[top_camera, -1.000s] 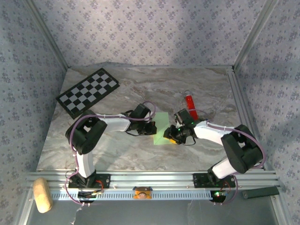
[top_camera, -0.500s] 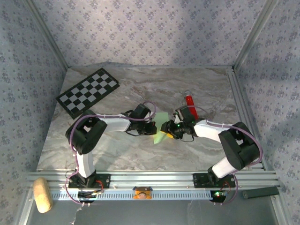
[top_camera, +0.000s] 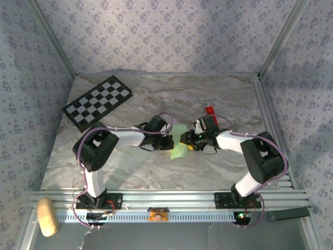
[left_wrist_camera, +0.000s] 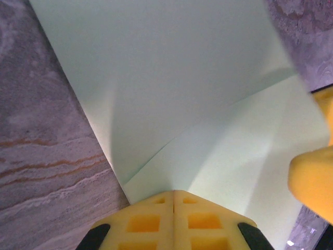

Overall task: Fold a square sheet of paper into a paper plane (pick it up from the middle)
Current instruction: Turn over the paper at the center of the table.

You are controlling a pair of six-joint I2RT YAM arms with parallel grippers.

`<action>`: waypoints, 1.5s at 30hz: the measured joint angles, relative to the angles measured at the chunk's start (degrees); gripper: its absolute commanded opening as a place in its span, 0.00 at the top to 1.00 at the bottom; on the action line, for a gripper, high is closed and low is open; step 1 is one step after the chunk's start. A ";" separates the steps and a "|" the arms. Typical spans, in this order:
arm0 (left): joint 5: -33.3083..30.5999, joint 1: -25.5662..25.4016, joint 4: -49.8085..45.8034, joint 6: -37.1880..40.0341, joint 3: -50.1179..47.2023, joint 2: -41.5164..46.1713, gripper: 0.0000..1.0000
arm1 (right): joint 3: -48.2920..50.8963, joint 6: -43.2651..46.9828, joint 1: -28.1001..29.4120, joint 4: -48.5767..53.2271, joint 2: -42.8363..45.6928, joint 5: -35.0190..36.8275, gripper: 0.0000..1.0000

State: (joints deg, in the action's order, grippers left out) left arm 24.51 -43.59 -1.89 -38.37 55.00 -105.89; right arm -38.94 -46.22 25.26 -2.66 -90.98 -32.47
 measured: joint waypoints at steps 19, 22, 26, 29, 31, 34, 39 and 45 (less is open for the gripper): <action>0.13 0.00 0.02 -0.02 0.00 0.00 0.97 | 2.54 -2.54 -3.04 -7.91 -2.60 -0.17 0.67; 0.13 0.00 0.00 -0.02 0.00 0.00 0.97 | 3.13 -3.13 -3.30 -9.27 -3.04 -0.39 0.69; 0.13 0.04 0.00 -0.02 0.00 0.00 0.97 | 3.50 -3.82 -3.39 -10.84 -3.45 -0.59 0.72; 0.17 0.09 0.00 -0.02 0.00 0.00 0.97 | 3.56 -3.98 -3.50 -11.37 -3.72 -0.83 0.74; 0.17 0.09 0.02 -0.02 0.00 0.00 0.97 | 3.65 -4.00 -3.52 -11.87 -3.85 -0.81 0.75; 0.17 0.09 0.02 -0.04 0.00 0.00 0.97 | 4.22 -4.17 -3.61 -12.61 -3.85 -0.81 0.78; 0.17 0.09 0.00 -0.04 0.00 0.00 0.96 | 4.96 -4.50 -3.96 -13.49 -3.85 -0.81 0.86; 0.13 0.09 0.02 -0.20 -0.04 0.13 0.91 | 5.81 -4.87 -4.04 -14.91 -3.85 -1.03 0.92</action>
State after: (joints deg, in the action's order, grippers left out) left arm 24.64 -43.51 -1.87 -38.57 54.96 -105.75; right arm -33.12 -51.09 21.21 -17.56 -94.83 -33.50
